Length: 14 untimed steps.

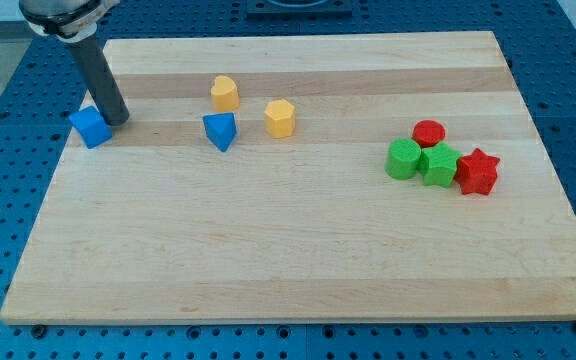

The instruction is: Push yellow heart to blue cube

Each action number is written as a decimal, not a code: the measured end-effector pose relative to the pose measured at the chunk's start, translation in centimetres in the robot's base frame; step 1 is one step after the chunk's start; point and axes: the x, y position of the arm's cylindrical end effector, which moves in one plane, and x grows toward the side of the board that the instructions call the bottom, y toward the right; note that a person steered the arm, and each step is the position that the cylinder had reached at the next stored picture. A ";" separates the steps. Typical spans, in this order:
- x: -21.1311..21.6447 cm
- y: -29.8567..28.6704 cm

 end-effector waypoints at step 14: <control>-5.2 1.0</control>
